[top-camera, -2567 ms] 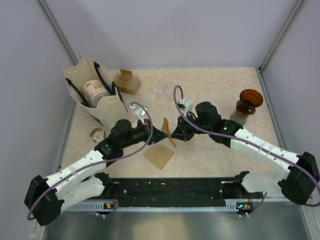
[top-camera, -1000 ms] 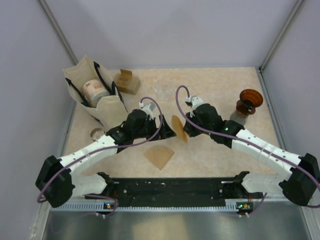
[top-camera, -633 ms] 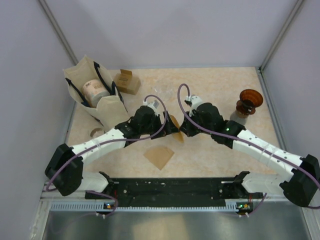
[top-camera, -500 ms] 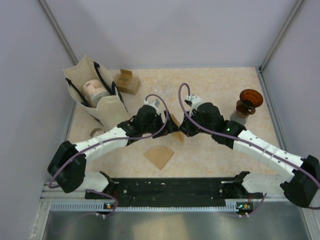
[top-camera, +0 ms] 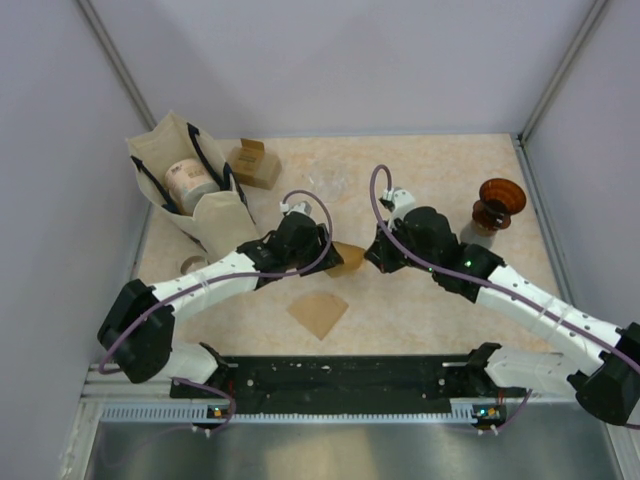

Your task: Place the coffee filter in the dripper

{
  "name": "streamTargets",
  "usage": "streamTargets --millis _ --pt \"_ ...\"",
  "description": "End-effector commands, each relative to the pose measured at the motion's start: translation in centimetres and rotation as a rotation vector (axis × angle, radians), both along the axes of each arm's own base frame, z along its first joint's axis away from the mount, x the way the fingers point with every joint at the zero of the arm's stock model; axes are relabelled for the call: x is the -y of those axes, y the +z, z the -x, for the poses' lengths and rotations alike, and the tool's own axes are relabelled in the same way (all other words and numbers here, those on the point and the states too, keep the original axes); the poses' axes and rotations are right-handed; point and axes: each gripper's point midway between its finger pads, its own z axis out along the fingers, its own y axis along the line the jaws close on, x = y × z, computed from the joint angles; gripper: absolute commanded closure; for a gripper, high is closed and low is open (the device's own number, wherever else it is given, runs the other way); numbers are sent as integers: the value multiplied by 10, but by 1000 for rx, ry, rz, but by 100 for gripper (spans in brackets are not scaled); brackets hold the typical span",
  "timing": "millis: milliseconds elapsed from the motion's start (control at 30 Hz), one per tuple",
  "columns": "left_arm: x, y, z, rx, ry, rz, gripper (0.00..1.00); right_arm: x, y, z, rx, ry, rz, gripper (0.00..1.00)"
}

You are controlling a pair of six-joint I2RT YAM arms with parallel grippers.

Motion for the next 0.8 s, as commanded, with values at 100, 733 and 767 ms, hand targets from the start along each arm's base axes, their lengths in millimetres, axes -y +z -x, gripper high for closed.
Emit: streamTargets --millis 100,733,767 --pt "-7 15 -4 49 18 -22 48 5 13 -4 33 -43 2 100" --pt "-2 13 6 38 -70 -28 60 21 -35 -7 -75 -173 49 34" --pt "-5 13 4 43 -55 -40 57 24 -42 -6 -105 -195 35 29"
